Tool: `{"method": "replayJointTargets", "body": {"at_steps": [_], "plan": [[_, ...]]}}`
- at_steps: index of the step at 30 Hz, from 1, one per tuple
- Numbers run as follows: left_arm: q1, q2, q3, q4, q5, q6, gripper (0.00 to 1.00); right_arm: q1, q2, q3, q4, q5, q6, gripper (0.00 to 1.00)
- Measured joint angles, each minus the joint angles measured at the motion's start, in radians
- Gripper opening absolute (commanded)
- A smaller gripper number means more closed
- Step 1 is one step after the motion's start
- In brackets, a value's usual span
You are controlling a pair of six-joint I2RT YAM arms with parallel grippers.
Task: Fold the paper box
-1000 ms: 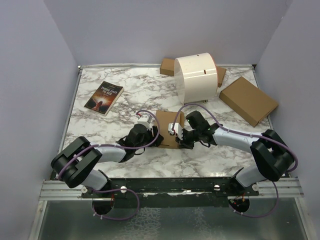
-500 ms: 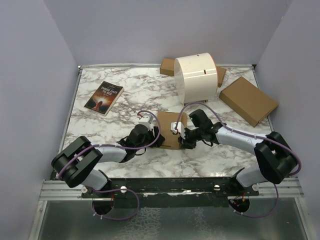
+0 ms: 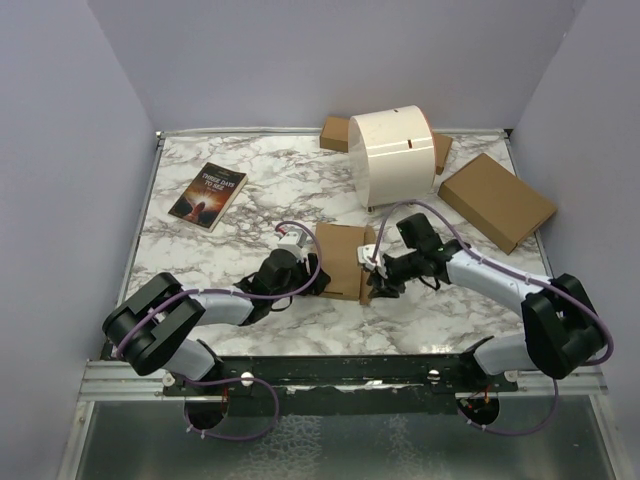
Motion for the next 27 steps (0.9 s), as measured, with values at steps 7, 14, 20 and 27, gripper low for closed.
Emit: {"method": "replayJointTargets", "body": {"at_steps": [7,14,20,27], "plan": [[0.000,0.000,0.000,0.000,0.000,-0.001,0.61,0.000,-0.004,-0.112,0.002,-0.042,-0.168,0.41],[0.000,0.000,0.000,0.000,0.000,-0.002,0.61,0.026,-0.004,-0.174,0.095,-0.017,-0.198,0.35],[0.000,0.000,-0.001,0.001,0.001,-0.002,0.61,0.072,-0.003,-0.184,0.192,0.030,-0.193,0.25],[0.000,0.000,-0.001,0.001,0.002,-0.002,0.61,0.101,0.013,-0.187,0.241,0.074,-0.180,0.03]]}}
